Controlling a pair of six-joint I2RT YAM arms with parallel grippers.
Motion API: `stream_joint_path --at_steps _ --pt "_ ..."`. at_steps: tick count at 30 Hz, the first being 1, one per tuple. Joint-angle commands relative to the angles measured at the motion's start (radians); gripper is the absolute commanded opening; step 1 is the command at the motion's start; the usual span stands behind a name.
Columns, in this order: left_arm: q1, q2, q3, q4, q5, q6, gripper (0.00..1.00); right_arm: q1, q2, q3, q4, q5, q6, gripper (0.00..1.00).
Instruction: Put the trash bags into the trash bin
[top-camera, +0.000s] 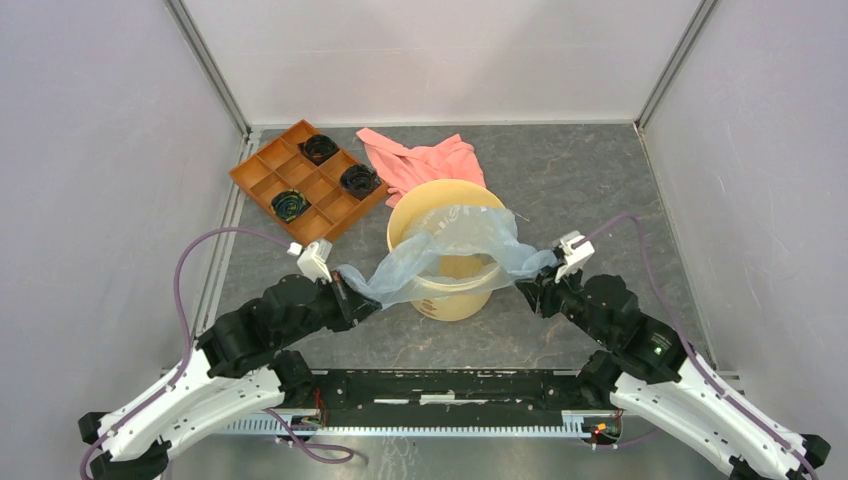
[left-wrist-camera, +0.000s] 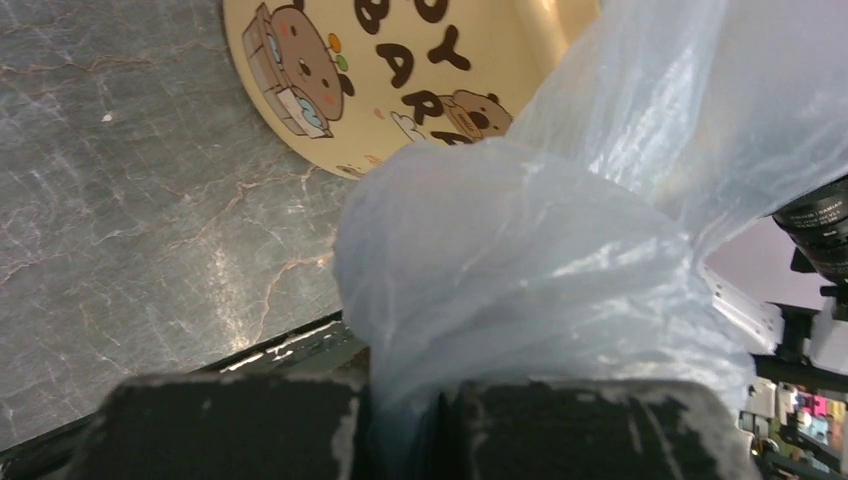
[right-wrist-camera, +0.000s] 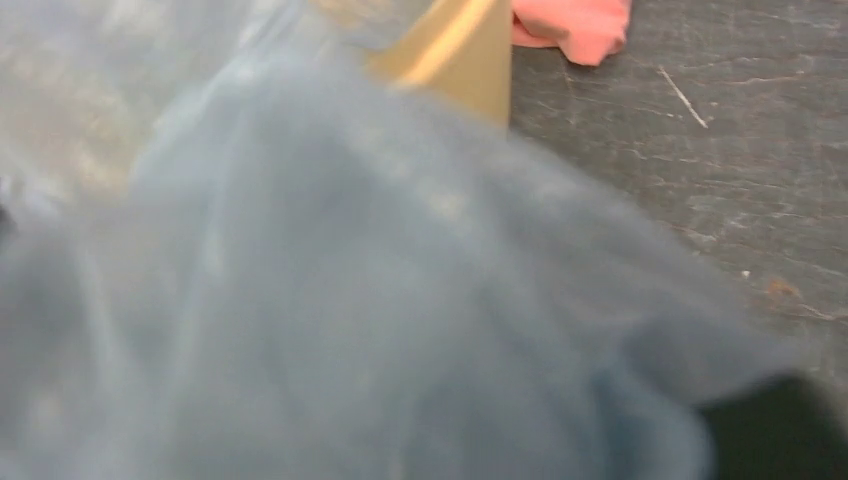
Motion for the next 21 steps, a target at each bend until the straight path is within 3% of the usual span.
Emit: stream_joint_path --at_steps 1,3,7,12,14,17,21 --pt "0.004 0.053 -0.009 0.001 -0.077 -0.028 0.02 -0.001 0.054 -0.027 0.069 0.096 -0.031 0.39" --pt "0.004 0.068 -0.001 0.006 -0.092 -0.022 0.05 -0.002 0.095 0.029 0.006 0.110 -0.064 0.45" --pt "0.004 0.055 0.017 0.005 -0.082 0.009 0.24 -0.002 0.095 0.159 -0.143 0.032 -0.133 0.66" --pt "0.004 -0.010 0.074 -0.085 -0.066 0.087 0.63 -0.002 -0.006 0.314 -0.326 -0.005 -0.161 0.96" --pt "0.004 -0.039 0.121 -0.143 -0.054 0.128 0.79 -0.002 -0.038 0.376 -0.352 -0.038 -0.182 0.98" --pt "0.004 -0.074 0.218 -0.227 -0.047 0.194 0.95 -0.001 -0.054 0.452 -0.352 -0.086 -0.244 0.98" --pt "0.004 -0.073 0.417 -0.327 -0.050 0.300 1.00 -0.002 -0.002 0.543 -0.327 -0.088 -0.321 0.98"
